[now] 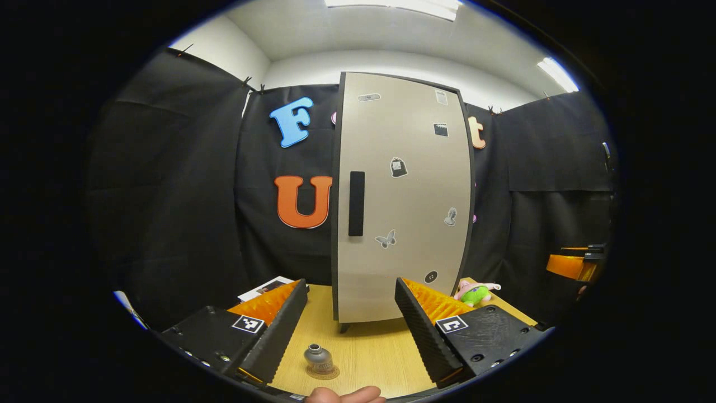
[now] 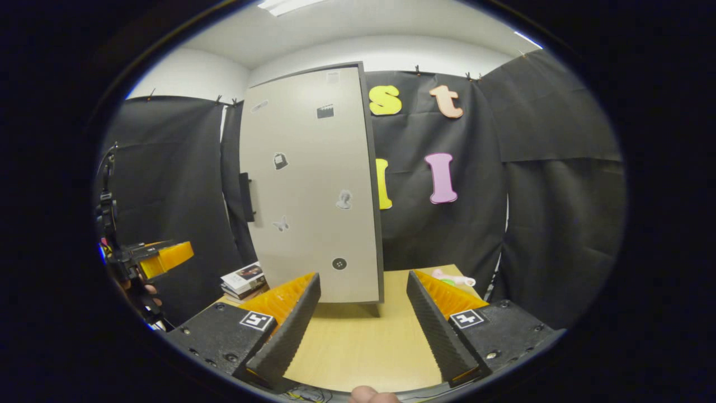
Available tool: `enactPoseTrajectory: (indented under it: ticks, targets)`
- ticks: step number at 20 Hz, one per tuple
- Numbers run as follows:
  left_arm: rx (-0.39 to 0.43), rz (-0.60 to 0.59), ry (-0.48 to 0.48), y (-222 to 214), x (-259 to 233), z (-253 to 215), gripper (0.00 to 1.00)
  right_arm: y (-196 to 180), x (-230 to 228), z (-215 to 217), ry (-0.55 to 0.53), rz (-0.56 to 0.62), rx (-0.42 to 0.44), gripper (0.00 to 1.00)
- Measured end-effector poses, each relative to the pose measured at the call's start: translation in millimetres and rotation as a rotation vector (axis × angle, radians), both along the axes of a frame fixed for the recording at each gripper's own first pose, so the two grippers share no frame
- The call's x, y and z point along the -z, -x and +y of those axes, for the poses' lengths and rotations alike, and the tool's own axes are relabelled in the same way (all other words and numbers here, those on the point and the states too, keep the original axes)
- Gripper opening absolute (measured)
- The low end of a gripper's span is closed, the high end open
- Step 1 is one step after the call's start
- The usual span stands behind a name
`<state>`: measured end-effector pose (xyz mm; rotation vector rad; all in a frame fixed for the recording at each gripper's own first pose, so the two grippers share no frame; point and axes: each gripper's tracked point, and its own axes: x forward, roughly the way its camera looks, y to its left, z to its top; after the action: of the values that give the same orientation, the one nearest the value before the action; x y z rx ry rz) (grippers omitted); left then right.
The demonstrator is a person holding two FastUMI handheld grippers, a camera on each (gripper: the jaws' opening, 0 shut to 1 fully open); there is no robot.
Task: Open the cabinet door with the right hand, grasp the bottle in the cabinet with the left hand and place it on the coaster, then close the cabinet door with the right hand.
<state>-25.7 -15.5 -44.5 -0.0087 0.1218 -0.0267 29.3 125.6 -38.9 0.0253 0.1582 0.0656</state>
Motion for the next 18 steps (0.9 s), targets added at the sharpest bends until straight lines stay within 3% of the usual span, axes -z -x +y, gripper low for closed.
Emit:
enactPoseTrajectory:
  ticks: [9, 10, 17, 18]
  targets:
    - [0.01, -0.002, -0.018, -0.9, 0.8, -3.3, 0.95, 0.5, 0.0, -6.7, -0.012, 0.006, 0.009, 0.96]
    - [0.015, 0.0, -0.018, -0.5, 1.5, -4.7, 0.95, -0.2, 0.0, -6.8, -0.014, 0.008, 0.01, 1.0]
    - [0.019, 0.0, -0.038, 1.3, 1.8, -6.7, 0.95, -2.0, 2.3, -4.4, -0.015, 0.018, 0.001, 0.96]
    - [0.018, 0.003, -0.039, 0.5, 3.9, -5.3, 0.95, -2.5, 2.0, -3.7, -0.015, 0.019, -0.002, 1.0]
